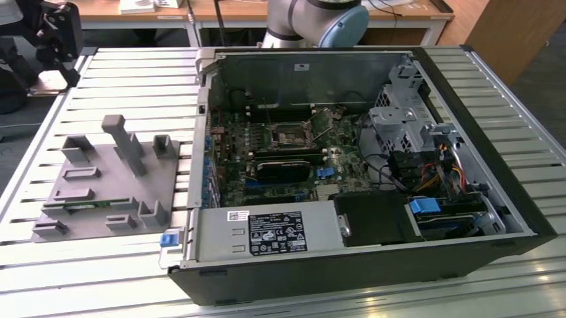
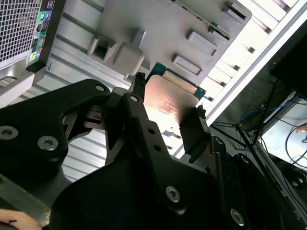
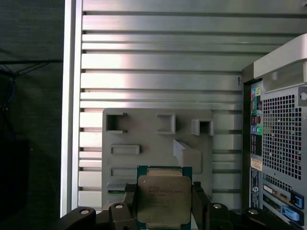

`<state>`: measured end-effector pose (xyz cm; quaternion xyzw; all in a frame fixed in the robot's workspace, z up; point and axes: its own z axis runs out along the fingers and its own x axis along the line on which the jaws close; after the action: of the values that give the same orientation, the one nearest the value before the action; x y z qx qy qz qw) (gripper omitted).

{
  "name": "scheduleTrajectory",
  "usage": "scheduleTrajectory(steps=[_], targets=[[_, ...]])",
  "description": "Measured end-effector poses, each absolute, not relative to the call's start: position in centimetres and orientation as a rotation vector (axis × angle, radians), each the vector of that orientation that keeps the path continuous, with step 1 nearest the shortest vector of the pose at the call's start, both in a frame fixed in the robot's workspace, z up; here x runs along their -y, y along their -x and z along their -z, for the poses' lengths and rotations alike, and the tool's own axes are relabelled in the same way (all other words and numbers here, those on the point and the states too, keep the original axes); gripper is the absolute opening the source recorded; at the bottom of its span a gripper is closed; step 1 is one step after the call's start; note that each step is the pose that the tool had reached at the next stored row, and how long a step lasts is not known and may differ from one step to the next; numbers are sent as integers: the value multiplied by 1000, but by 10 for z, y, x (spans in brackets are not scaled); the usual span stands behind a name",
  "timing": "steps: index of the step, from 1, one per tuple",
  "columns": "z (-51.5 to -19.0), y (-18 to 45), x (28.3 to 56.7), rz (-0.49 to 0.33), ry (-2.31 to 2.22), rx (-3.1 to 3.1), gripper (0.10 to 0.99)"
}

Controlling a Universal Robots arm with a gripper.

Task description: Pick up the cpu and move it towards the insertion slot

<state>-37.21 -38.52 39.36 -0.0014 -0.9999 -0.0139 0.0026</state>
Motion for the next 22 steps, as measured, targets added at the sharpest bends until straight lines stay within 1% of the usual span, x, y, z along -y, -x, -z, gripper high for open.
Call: scheduleTrajectory(steps=[22], targets=[[-394, 357, 385, 43, 4, 3136, 541]])
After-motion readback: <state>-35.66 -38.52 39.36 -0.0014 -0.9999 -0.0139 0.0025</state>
